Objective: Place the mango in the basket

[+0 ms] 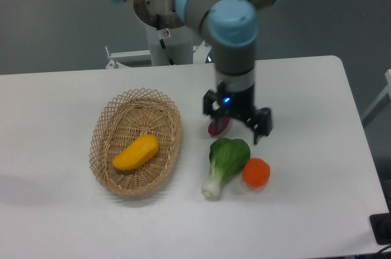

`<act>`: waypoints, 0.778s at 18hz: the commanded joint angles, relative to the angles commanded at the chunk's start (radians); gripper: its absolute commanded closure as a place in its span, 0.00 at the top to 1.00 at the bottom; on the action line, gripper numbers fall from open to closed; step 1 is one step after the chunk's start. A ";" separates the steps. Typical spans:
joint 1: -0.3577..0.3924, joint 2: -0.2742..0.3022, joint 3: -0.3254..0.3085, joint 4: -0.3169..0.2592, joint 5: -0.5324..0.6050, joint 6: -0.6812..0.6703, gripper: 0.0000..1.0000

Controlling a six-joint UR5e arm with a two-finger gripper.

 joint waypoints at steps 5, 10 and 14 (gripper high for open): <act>0.107 0.051 0.034 -0.094 0.002 0.167 1.00; 0.123 0.055 0.037 -0.093 0.000 0.198 1.00; 0.123 0.055 0.040 -0.086 -0.003 0.197 1.00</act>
